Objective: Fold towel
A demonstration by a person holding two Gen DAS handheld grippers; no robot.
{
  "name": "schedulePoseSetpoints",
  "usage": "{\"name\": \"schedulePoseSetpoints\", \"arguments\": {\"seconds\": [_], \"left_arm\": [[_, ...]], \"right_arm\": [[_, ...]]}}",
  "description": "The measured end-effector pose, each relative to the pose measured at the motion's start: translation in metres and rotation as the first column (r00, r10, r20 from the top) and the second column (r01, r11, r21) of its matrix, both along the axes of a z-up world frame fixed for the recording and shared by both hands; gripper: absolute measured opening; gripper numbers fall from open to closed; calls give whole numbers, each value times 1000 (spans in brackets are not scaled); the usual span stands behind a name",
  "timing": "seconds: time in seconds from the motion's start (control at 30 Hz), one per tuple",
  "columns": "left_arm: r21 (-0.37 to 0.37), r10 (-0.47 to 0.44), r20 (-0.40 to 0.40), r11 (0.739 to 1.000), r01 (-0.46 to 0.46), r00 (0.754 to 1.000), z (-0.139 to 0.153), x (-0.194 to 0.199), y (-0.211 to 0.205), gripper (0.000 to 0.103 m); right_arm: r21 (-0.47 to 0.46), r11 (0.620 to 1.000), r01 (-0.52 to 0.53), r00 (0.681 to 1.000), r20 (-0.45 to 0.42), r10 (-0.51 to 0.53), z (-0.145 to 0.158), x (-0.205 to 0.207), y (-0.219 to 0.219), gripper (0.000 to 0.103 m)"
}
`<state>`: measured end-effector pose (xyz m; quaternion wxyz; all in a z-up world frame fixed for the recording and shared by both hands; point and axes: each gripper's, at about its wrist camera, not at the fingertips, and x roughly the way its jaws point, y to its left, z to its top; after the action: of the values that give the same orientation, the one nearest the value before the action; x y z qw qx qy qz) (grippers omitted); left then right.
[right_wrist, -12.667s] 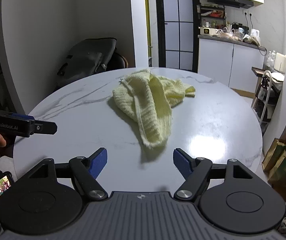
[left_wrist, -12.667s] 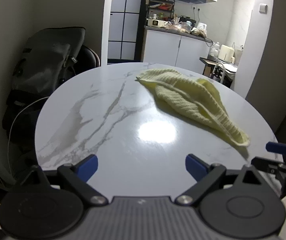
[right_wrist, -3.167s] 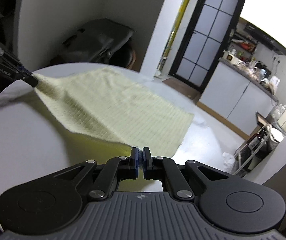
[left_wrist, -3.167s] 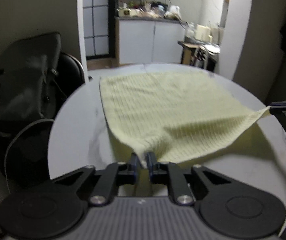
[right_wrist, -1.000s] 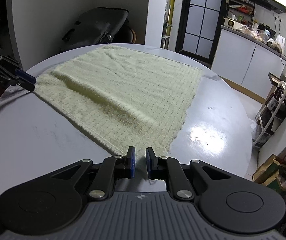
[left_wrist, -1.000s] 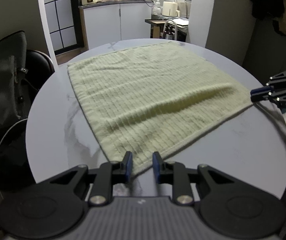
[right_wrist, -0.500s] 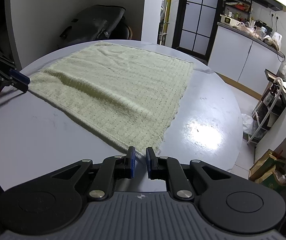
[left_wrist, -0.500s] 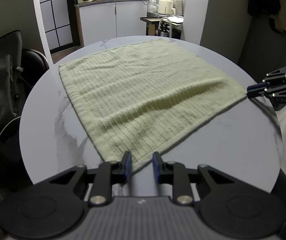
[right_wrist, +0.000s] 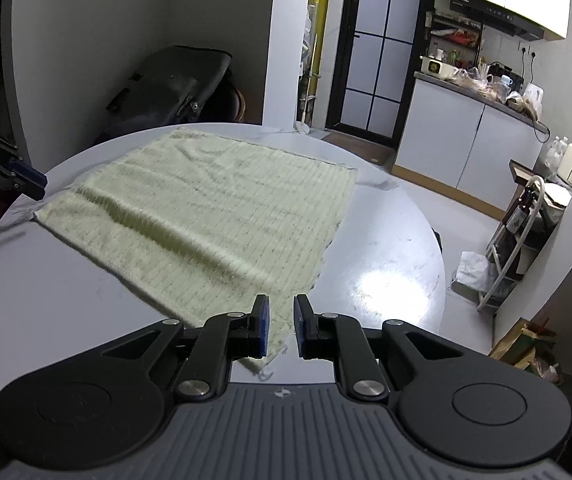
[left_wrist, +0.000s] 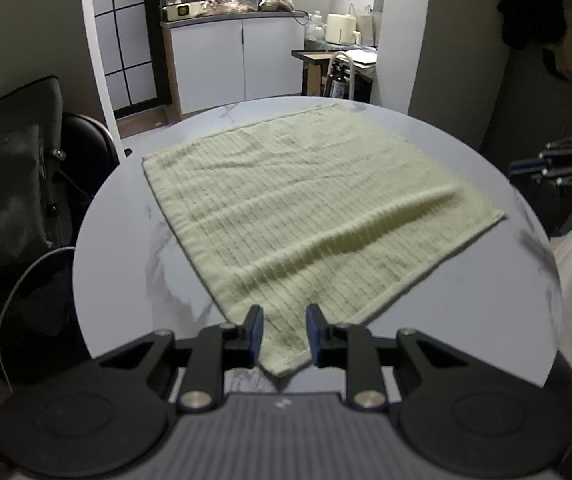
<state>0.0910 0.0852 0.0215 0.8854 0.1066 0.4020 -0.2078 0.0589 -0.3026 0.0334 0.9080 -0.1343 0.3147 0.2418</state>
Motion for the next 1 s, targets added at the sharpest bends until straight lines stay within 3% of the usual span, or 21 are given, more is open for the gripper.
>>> {"name": "schedulePoseSetpoints", "arguments": {"seconds": [0.33,0.37,0.4,0.43,0.83,1.0], "left_arm": [[-2,38,20,999,-38,999,5,4,8,40],[-7,41,19,999,-40,999,6,6,8,42],[-9,41,19,999,-41,999,7,6,9,43],[-9,42,22,999,-42,999,9,9,9,44],[6,42,31,999,-42,999,12,43,9,47],[-43,59,30,997,-58,998,15,56,13,55]], "right_arm": [[-33,999,-2,1000,6,2,3,9,7,17],[-34,999,-2,1000,7,2,4,10,6,21],[-32,999,1,1000,13,-1,5,11,6,35],[-26,1000,3,1000,23,-3,5,13,5,40],[-3,1000,28,998,61,-28,11,44,3,40],[19,999,44,996,80,-45,14,62,1,40]]}}
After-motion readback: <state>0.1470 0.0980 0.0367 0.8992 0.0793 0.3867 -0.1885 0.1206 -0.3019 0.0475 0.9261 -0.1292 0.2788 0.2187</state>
